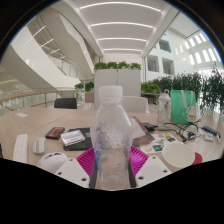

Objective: Pour water

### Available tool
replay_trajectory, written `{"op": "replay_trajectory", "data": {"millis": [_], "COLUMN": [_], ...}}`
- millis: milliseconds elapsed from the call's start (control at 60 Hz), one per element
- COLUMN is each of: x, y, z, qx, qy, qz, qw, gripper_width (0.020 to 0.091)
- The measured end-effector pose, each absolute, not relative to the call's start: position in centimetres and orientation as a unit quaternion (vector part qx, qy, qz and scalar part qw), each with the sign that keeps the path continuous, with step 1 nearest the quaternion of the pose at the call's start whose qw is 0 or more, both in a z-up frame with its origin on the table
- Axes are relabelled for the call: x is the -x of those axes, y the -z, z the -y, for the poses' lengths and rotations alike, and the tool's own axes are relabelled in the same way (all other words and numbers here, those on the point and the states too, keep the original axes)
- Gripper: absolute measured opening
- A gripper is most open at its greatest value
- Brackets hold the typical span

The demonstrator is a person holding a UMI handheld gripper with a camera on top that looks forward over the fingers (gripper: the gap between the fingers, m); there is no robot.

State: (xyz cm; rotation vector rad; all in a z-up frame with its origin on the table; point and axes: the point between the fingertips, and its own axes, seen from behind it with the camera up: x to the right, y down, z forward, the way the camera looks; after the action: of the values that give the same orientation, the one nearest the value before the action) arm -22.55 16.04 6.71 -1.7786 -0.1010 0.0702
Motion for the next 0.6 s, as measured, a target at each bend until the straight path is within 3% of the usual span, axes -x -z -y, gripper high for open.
{"op": "replay_trajectory", "data": {"millis": [200, 333, 533, 600], "x": [22.8, 25.4, 24.3, 23.6], "y": [-6.3, -10.1, -16.2, -15.9], "z": [-16.0, -15.5, -14.7, -14.6], "qx": [0.809, 0.787, 0.626, 0.561], "qy": [-0.087, -0.283, -0.559, -0.616], "qz": [-0.006, -0.144, -0.413, -0.471], "qw": [0.581, 0.529, 0.355, 0.29], "gripper_width": [0.0375, 0.0356, 0.0356, 0.0358]}}
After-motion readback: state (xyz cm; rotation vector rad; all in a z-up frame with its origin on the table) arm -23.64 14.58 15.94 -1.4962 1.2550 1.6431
